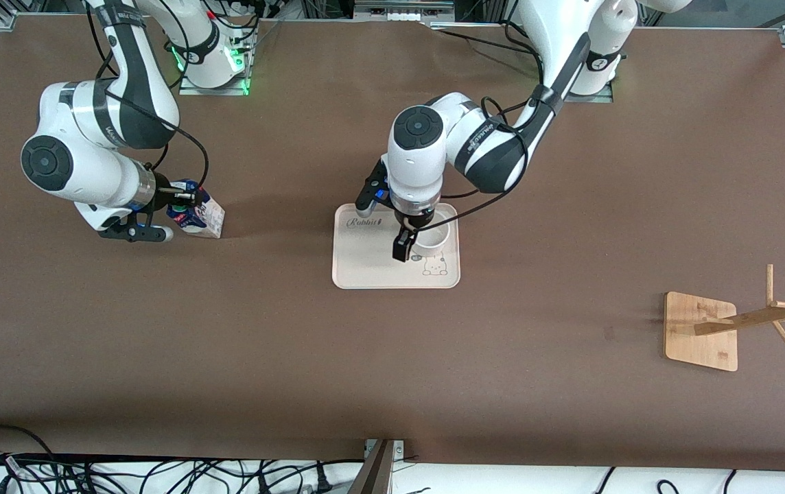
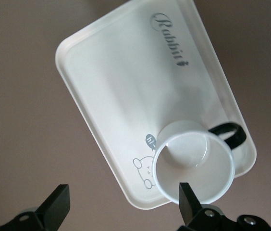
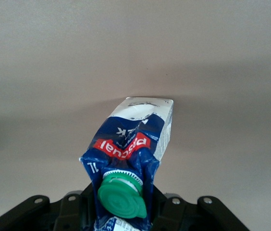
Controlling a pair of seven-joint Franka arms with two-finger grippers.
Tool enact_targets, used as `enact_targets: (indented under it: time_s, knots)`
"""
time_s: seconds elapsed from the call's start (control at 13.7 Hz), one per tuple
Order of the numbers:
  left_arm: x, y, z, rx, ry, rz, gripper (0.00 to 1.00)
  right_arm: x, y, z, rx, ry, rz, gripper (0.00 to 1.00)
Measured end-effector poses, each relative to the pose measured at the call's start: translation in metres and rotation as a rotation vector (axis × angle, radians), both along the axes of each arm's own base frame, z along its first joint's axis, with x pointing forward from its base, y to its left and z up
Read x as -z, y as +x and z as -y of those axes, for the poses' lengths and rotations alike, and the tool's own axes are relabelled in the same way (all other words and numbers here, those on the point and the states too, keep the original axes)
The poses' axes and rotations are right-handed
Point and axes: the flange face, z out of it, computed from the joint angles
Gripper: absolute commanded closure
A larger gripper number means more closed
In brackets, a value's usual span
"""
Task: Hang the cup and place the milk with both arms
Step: 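Lower the left gripper into the white mug's rim and grasp it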
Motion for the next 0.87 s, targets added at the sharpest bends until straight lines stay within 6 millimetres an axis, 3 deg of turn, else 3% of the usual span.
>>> enact_targets:
  time_s: [0.15,0.29,0.36,0.44,0.58,0.73,0.8,0.87]
  knots:
    - [0.009,0.000,-0.001,0.154,0.028,-0.011,0.00,0.010,-0.003,0.003,0.005,-0.002,0.020,0.65]
    - [0.027,-0.006,0.005,0.242,0.043,-0.036,0.19,0.017,-0.005,0.005,0.009,-0.003,0.027,0.64]
    - [0.034,-0.015,0.015,0.283,0.044,-0.049,0.22,0.017,-0.005,0.006,0.011,-0.003,0.030,0.42]
    - [0.040,-0.024,0.025,0.337,0.057,-0.050,0.23,0.017,-0.005,0.007,0.013,-0.003,0.034,0.00]
    - [0.046,-0.034,0.034,0.458,0.085,-0.048,0.23,0.017,-0.004,0.013,0.025,-0.004,0.039,0.00]
    - [0.052,-0.020,0.019,0.543,0.106,-0.053,0.25,0.014,-0.003,0.019,0.035,-0.003,0.043,0.00]
    - [0.053,-0.009,0.007,0.564,0.111,-0.057,0.28,0.012,-0.003,0.020,0.037,0.000,0.046,0.00]
    - [0.055,-0.003,-0.001,0.578,0.115,-0.061,0.41,0.008,-0.003,0.021,0.039,0.004,0.049,0.00]
